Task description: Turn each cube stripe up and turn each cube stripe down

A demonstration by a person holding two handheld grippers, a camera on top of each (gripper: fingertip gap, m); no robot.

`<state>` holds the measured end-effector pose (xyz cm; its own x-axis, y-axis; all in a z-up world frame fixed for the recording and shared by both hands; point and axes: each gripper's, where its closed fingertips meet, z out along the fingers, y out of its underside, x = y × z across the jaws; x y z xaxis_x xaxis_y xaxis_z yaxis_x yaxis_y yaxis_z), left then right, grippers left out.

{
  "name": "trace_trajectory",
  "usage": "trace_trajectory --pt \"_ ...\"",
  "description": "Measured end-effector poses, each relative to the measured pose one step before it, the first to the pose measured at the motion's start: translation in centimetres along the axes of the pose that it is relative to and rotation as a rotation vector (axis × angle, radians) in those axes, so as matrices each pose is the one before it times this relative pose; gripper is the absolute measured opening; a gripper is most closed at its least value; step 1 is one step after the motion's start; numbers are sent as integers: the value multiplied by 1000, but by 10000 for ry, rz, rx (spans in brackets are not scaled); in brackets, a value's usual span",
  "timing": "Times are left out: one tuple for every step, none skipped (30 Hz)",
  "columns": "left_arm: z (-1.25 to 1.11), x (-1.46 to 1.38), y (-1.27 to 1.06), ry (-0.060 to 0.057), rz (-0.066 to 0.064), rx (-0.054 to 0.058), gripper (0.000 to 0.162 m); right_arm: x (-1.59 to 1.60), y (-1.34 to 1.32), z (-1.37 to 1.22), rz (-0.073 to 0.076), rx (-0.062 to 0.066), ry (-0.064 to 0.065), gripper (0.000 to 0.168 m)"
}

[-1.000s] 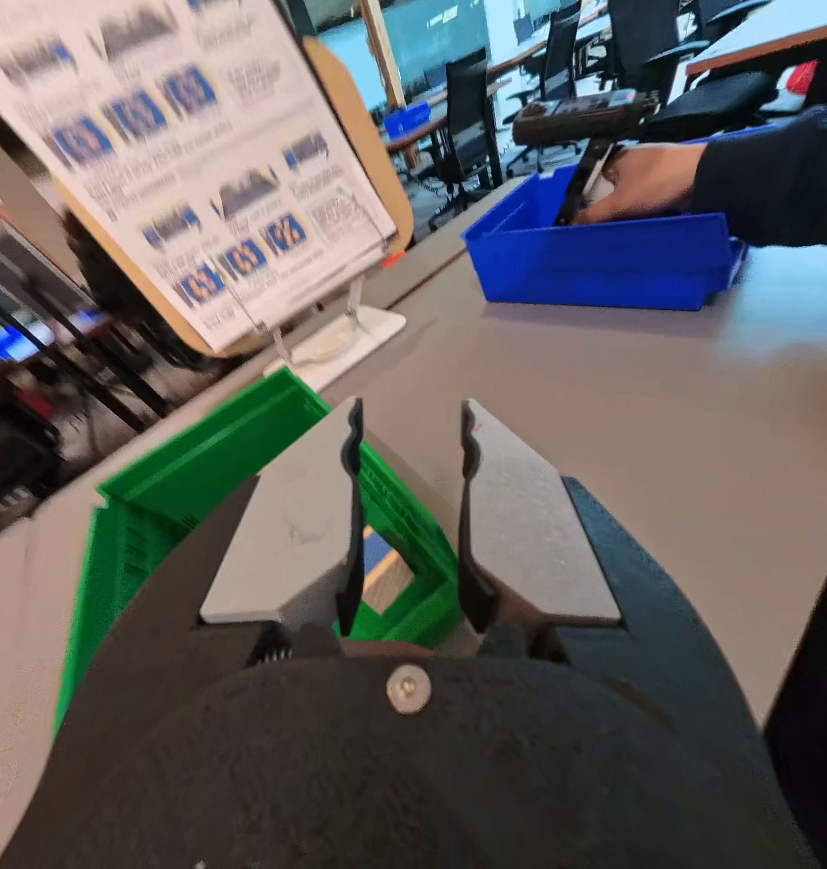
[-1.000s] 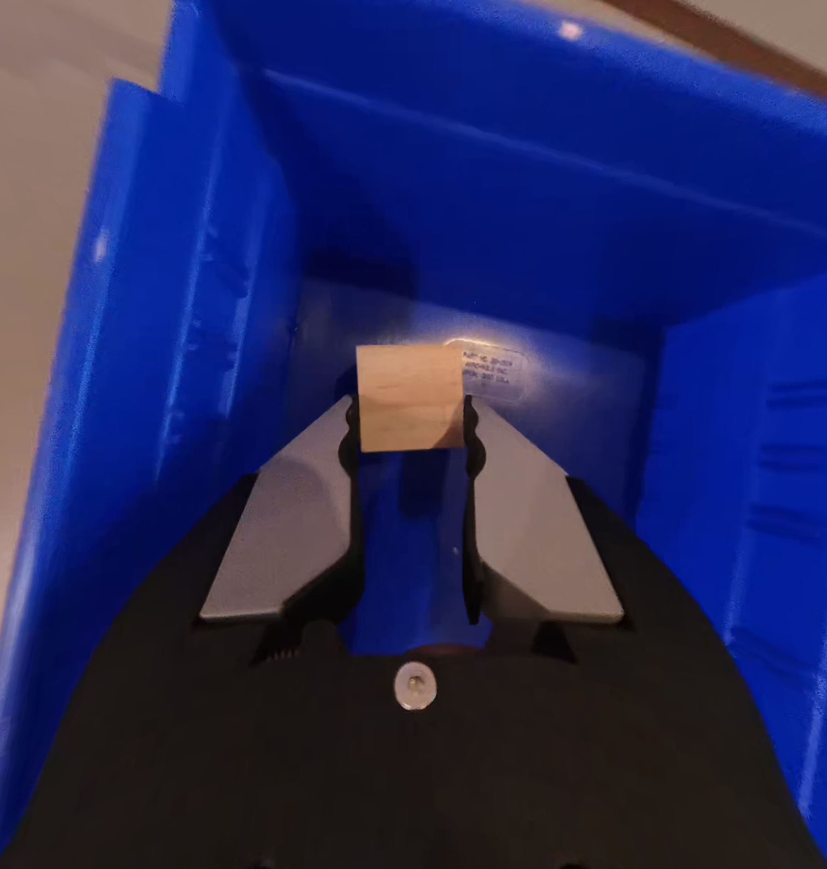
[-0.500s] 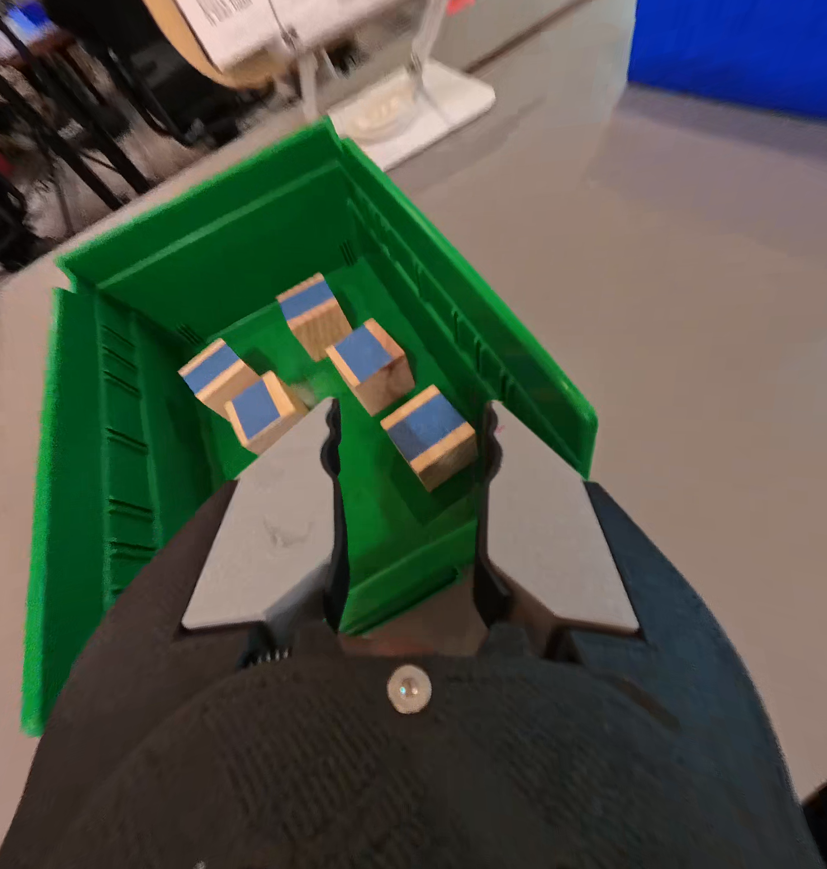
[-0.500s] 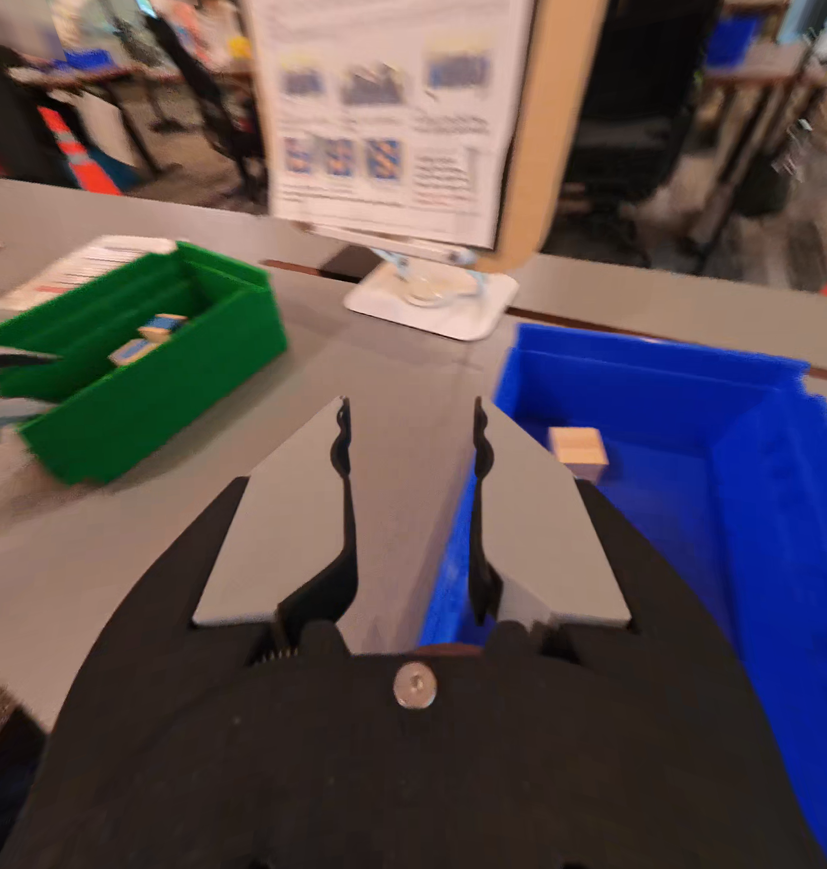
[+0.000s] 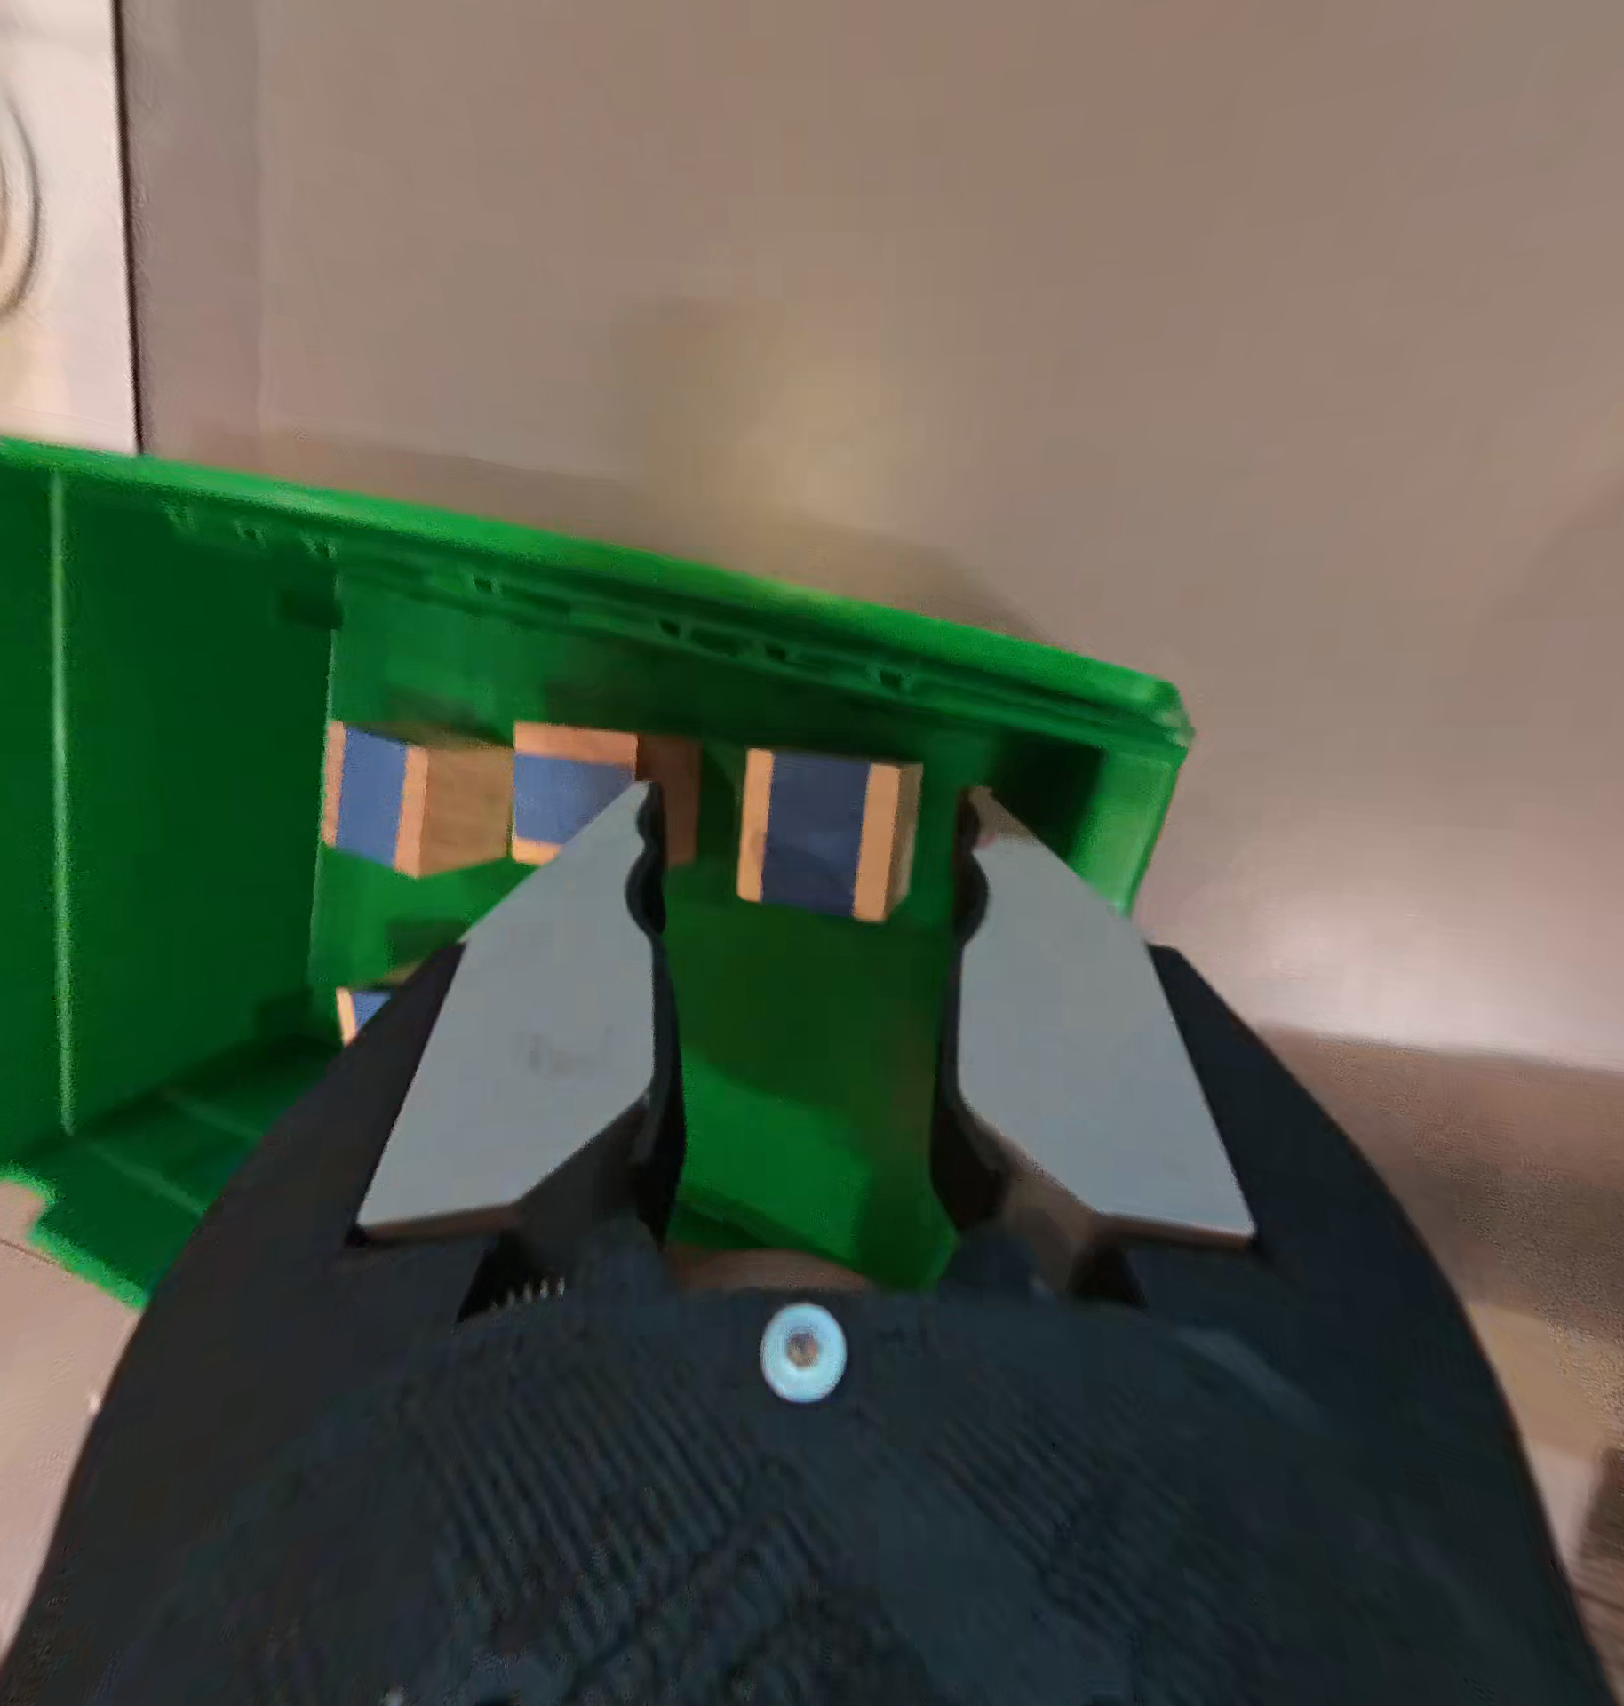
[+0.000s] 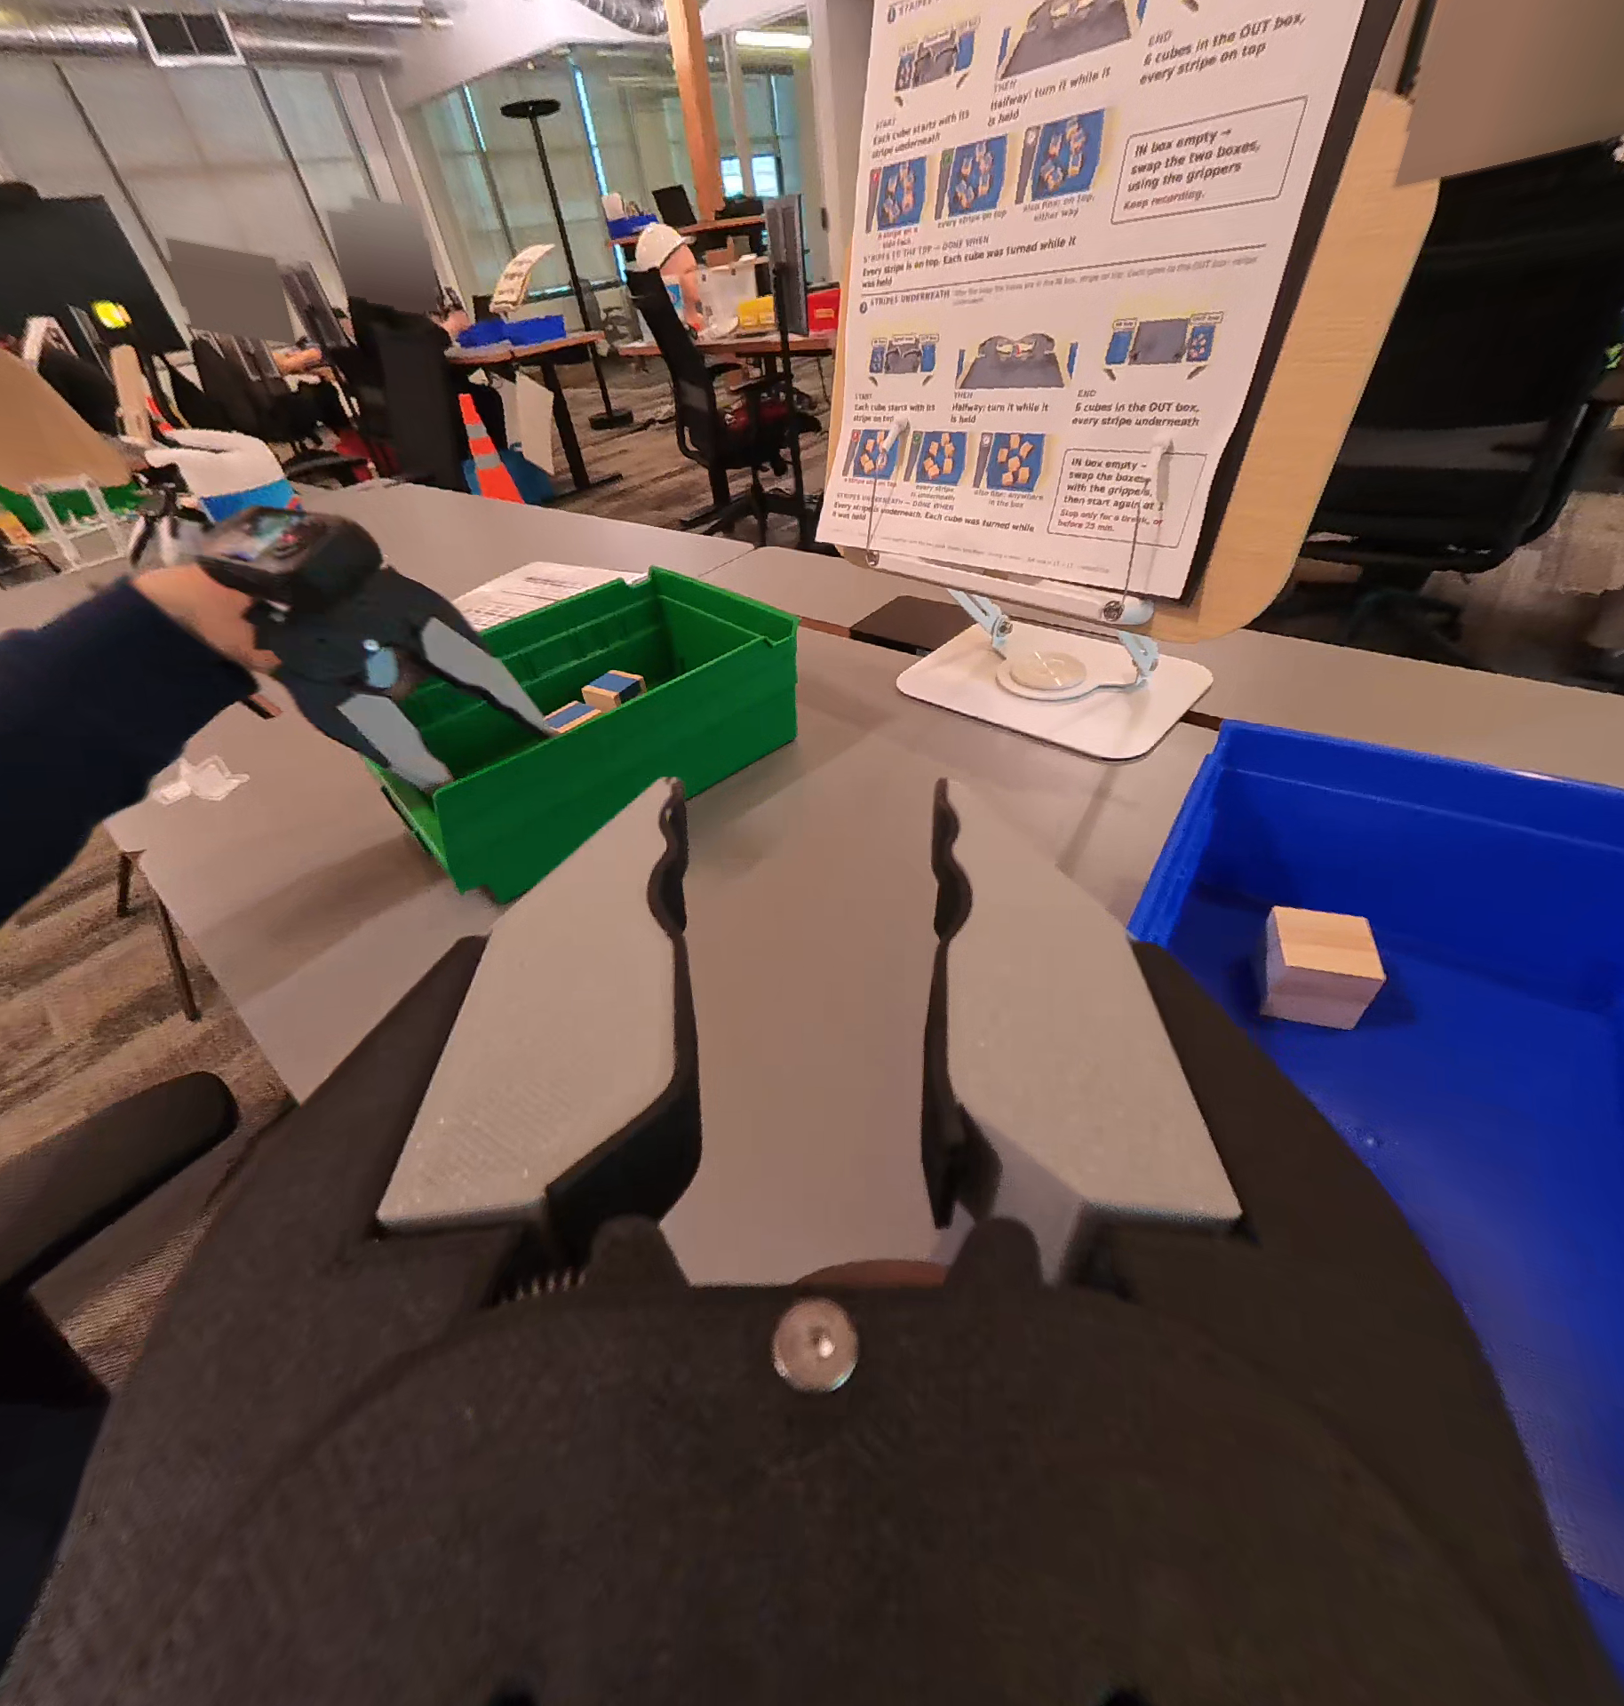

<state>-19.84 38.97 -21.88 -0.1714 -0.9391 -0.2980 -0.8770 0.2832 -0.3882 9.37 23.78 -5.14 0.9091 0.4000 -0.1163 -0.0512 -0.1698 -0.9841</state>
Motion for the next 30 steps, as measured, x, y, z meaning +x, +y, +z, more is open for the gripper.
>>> trace_trajectory --pt "600 -358 -179 14 326 12 54 -89 108 -72 58 -49 -71 51" --pt "643 -400 188 75 48 -235 56 -135 48 -44 -3 -3 -54 51" --pt "633 -169 339 255 -102 -322 59 -122 15 -4 -40 -7 -21 51" --pt "316 268 -203 553 -217 68 50 -130 5 31 -59 -15 -1 51" --pt "201 199 -188 456 -229 106 50 -183 -33 49 -68 6 -21 51" --pt "96 44 -19 307 -150 43 50 -188 -11 76 -63 7 -40 51" --pt "-2 -41 167 191 -88 -62 51 -161 52 112 -43 -24 -31 51" --pt "-81 -62 295 101 -52 -162 52 -96 102 110 -46 -52 -16 51" --pt "-120 -85 241 10 -16 -164 53 -30 137 110 -63 -73 9 51" --pt "-197 35 81 6 24 -67 54 47 112 81 -62 -62 46 51" --pt "-261 177 -50 31 77 39 55 121 48 46 -46 -27 73 51" --pt "-258 200 -79 24 84 76 54 103 11 47 -13 0 51 51" --pt "-170 217 22 51 31 29 54 8 -3 34 28 11 -13 51" --pt "-49 204 190 73 -21 -66 54 -80 -6 47 52 12 -60 51" --pt "155 32 362 -7 -33 -159 54 -119 11 43 44 1 -69 51" --pt "381 -70 548 -44 -36 -252 54 -121 12 55 18 -5 -42 51" --pt "607 -69 691 -26 -33 -334 55 -113 37 58 -22 -20 -5 51" --pt "750 -166 729 -72 -16 -374 54 -102 44 54 -57 -29 24 51" --pt "801 -81 638 -24 26 -340 50 -106 22 46 -62 -19 31 51" --pt "668 114 360 84 30 -202 45 -150 24 28 -65 -18 5 51" --pt "306 -32 -67 -9 45 67 45 -142 47 44 -58 -26 -9 51" --pt "-115 -373 -345 -242 -40 272 45 -112 75 48 -39 -27 -11 51" --pt "-432 -360 -313 -267 -30 324 45 -82 103 56 -10 -30 -34 51" --pt "-761 -336 -327 -318 42 379 44 -104 147 97 35 -36 -89 51" --pt "-1093 -585 -492 -557 52 516 44 -163 213 133 84 -66 -161 51" --pt "-1376 -715 -748 -703 20 647 44 -245 263 174 116 -101 -223 51" --pt "-1538 -560 -1064 -689 11 775 45 -400 282 226 123 -109 -303 51" --pt "-1589 -403 -1457 -702 60 905 44 -517 230 289 131 -88 -364 51" --pt "-1519 -269 -1845 -763 151 981 44 -604 162 370 158 -31 -393 51" --pt "-1335 103 -2242 -679 248 1053 44 -687 121 478 199 15 -433 51"
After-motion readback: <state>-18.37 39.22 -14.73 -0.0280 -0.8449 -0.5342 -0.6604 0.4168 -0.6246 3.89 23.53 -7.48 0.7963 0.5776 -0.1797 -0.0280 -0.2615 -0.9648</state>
